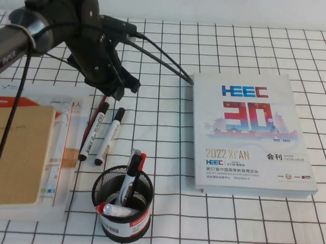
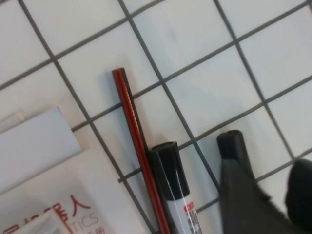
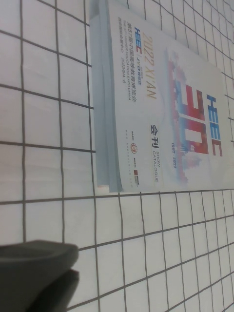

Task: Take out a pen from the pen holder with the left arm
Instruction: 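Take a marker out of the pen holder and lay it on the table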

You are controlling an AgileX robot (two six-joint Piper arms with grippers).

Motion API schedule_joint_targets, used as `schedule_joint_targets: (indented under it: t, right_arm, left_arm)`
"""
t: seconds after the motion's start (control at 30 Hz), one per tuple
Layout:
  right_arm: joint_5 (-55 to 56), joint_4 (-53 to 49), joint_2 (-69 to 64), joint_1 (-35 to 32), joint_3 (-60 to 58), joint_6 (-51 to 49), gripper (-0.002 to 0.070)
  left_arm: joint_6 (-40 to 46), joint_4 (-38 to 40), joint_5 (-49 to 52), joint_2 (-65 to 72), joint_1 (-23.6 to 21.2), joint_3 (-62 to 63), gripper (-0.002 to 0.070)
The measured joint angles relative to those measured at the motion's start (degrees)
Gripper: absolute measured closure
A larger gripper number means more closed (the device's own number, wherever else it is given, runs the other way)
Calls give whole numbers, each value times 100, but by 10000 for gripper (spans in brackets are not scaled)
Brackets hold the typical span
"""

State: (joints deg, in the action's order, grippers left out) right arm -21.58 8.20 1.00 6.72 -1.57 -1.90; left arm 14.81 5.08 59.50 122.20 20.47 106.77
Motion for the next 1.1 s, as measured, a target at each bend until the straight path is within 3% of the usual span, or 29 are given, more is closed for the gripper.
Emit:
schedule_joint_targets:
  t: [0.07,0.2,0.47,0.87,1.1]
  right_arm:
    - [0,0,0,0,0,0,691]
    - [0,0,0,0,0,0,692]
    - [0,0,0,0,0,0,691]
    - [0,0,0,0,0,0,691]
    - [0,0,0,0,0,0,691]
  left_arm:
    - [32,-13,41,-178,0,0,603]
    - [36,-13,135,-697,0,0,662]
    - [-9,-13,-504,-2542,0,-1013,675]
    - [-246,386,-2582,-6492,0,-4941,675]
    - [-331,409,-3018,-8612,0,-6836,675]
